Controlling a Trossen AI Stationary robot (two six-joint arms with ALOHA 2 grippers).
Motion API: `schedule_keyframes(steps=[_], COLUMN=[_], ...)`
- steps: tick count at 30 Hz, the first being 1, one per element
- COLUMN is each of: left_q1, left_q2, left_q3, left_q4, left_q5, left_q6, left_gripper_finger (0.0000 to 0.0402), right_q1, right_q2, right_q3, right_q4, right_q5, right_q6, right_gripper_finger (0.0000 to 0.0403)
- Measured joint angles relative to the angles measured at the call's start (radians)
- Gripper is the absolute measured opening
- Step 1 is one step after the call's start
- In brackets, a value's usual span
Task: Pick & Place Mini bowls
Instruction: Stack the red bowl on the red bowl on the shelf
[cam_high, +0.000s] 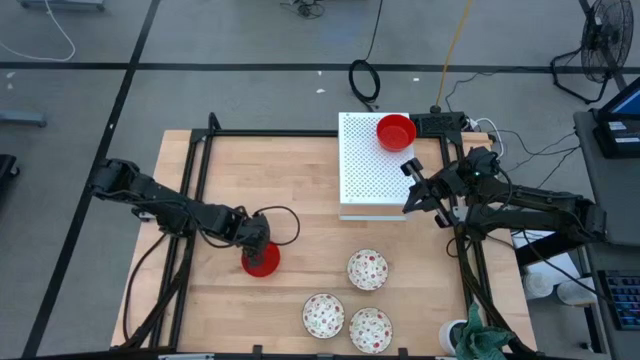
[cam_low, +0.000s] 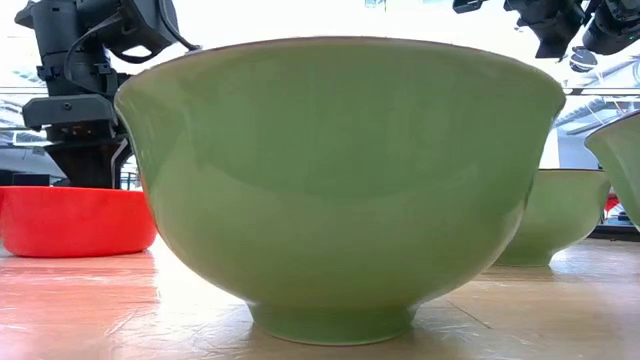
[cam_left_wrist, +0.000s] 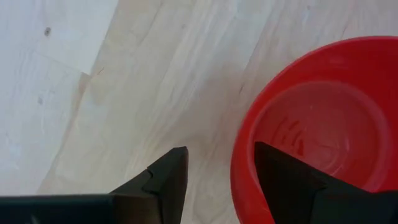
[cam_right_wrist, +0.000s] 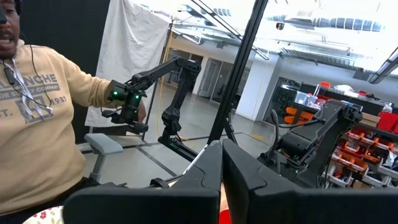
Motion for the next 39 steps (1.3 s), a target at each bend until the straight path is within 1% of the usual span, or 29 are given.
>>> schedule_keyframes(steps=[7, 17, 39], left_q1=[0.000, -0.010, -0.014], left_q2=[0.000, 0.000, -0.001], left_q3=[0.000, 0.000, 0.000], left_q4=[-0.001, -0.001, -0.002], left_q5=[0.025, 0.024, 0.023], left_q6=[0.018, 0.053, 0.049], left_gripper_finger=[0.0186, 0.0186, 0.0186], right_q1=[0.000, 0.000, 0.000], right_q2=[0.000, 0.000, 0.000], right_q3=[0.000, 0.000, 0.000], right_q4=[0.000, -0.002, -0.003], right_q5=[0.000, 0.000, 0.000], right_q6=[0.000, 0.000, 0.000], right_gripper_finger=[0.0000, 0.0000, 0.0000])
